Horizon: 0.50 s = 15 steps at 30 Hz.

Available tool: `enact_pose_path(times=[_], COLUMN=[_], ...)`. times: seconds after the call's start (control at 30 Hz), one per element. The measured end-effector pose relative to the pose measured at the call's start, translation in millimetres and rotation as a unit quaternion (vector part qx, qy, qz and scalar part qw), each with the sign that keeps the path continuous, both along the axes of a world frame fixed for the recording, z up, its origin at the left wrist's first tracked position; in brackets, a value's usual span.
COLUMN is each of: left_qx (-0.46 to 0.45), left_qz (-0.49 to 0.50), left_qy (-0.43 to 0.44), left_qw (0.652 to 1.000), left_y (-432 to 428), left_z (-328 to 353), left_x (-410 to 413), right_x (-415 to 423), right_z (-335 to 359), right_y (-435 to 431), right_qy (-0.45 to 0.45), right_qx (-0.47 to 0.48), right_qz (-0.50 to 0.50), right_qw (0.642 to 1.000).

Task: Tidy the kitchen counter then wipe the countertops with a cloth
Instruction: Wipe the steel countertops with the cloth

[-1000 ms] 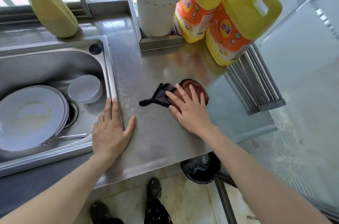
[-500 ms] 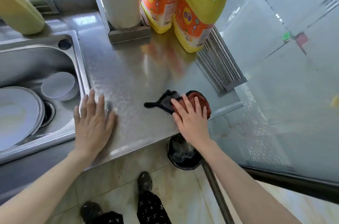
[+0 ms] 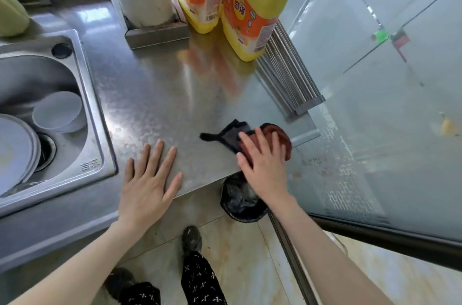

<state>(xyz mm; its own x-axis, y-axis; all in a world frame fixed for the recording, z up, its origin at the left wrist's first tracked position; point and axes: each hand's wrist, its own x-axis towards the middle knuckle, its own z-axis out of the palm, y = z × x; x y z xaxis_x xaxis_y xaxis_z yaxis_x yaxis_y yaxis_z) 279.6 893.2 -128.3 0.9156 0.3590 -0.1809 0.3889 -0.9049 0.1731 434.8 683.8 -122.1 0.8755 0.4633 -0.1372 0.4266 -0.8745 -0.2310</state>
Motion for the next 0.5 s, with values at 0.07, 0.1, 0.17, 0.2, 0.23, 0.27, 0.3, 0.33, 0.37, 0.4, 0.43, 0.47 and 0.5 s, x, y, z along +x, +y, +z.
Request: enact_pose_path(times=[0.07,0.1,0.17,0.2,0.23,0.27,0.3,0.33,0.37,0.4,0.43,0.47,0.5], left_qx=[0.002,0.002,0.005,0.007,0.009,0.011,0.013,0.013,0.011,0.007,0.003,-0.001,-0.004], left_qz=[0.000,0.001,0.001,0.000,-0.001,-0.003,-0.004,-0.004,-0.003,-0.001,0.000,-0.001,-0.002], left_qy=[0.005,0.007,0.010,0.011,0.010,0.009,0.009,0.011,0.011,0.010,0.010,0.009,0.005], left_qw=[1.000,1.000,1.000,1.000,1.000,1.000,1.000,1.000,1.000,1.000,1.000,1.000,1.000], left_y=[0,0,0,0,1,1,0,0,0,0,0,0,0], left_z=[0,0,-1,-1,-1,-1,-1,-1,0,0,1,1,1], left_x=[0,0,0,0,0,-1,0,-1,-1,-1,-1,0,1], right_x=[29,43,56,54,47,36,22,6,-10,-24,-33,-36,-33], right_z=[1,2,1,-1,-4,-6,-7,-7,-6,-4,-3,-1,0], right_y=[-20,-27,-29,-23,-13,-3,8,18,25,29,28,24,18], right_qy=[0.009,0.021,0.030,0.032,0.034,0.037,0.037,0.039,0.049,0.066,0.079,0.089,0.095], right_qx=[0.004,0.025,0.079,0.102,0.126,0.150,0.172,0.189,0.200,0.204,0.204,0.202,0.199], right_qz=[-0.104,-0.163,-0.242,-0.267,-0.288,-0.304,-0.307,-0.297,-0.278,-0.256,-0.234,-0.218,-0.214], right_qw=[0.995,0.986,0.967,0.958,0.949,0.940,0.935,0.935,0.938,0.943,0.947,0.951,0.952])
